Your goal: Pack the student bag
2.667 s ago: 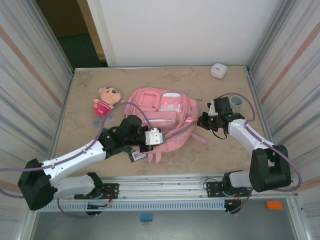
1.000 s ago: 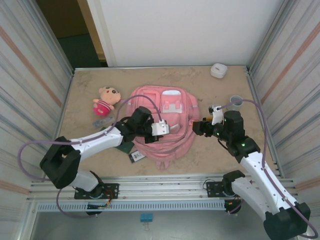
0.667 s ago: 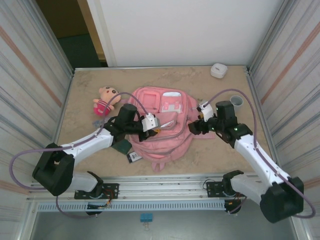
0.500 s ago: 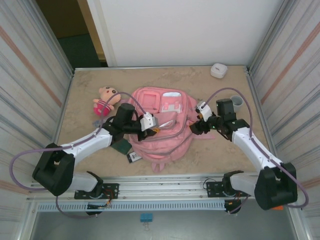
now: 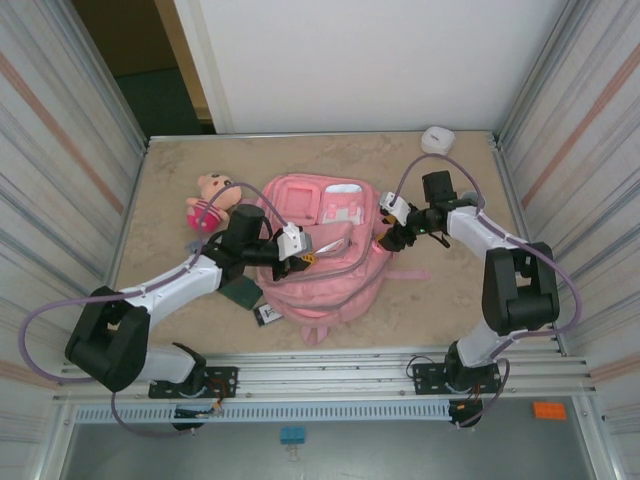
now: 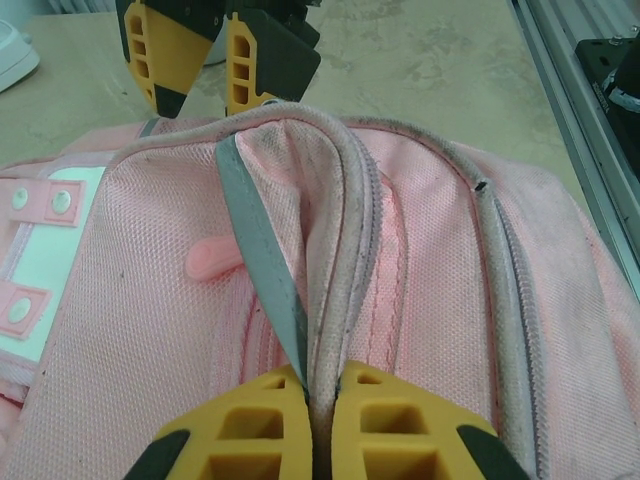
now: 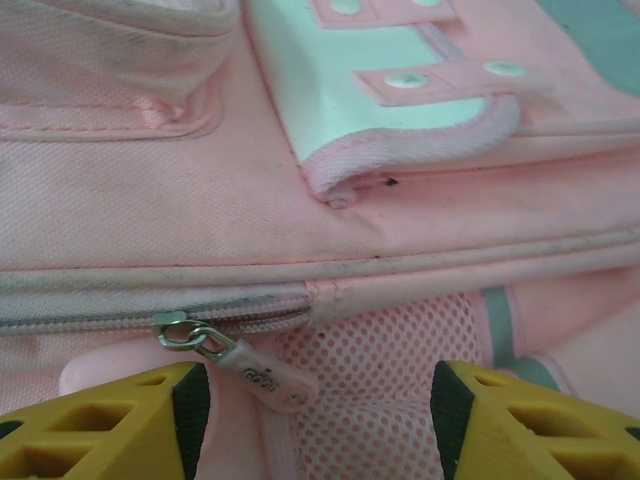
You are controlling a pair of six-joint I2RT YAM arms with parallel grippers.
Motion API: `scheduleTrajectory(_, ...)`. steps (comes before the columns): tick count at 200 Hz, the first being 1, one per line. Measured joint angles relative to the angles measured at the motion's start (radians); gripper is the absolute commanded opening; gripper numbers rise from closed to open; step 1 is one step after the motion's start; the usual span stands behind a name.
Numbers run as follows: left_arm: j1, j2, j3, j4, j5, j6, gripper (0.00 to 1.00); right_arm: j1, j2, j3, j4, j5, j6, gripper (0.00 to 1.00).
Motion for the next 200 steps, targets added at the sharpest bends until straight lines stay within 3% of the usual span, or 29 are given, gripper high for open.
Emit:
scheduleTrajectory(48, 0.001, 0.000, 0.000, 0.000, 0.001, 0.005, 0.00, -0.003, 0.090, 0.090, -0.155, -0.071, -0.132, 0.49)
scheduleTrajectory(89, 0.001, 0.000, 0.000, 0.000, 0.000, 0.004, 0.00, 0.008, 0.112, 0.113, -0.205, -0.098, -0.146, 0.20)
scheduleTrajectory(128, 0.001, 0.000, 0.000, 0.000, -0.018, 0.004, 0.00, 0.008, 0.100, 0.117, -0.246, -0.116, -0.142, 0.00)
scheduleTrajectory(200, -0.014, -0.006, 0.000, 0.022, -0.114, -0.001, 0.00, 0.021, -0.045, 0.116, -0.281, -0.087, -0.066, 0.00)
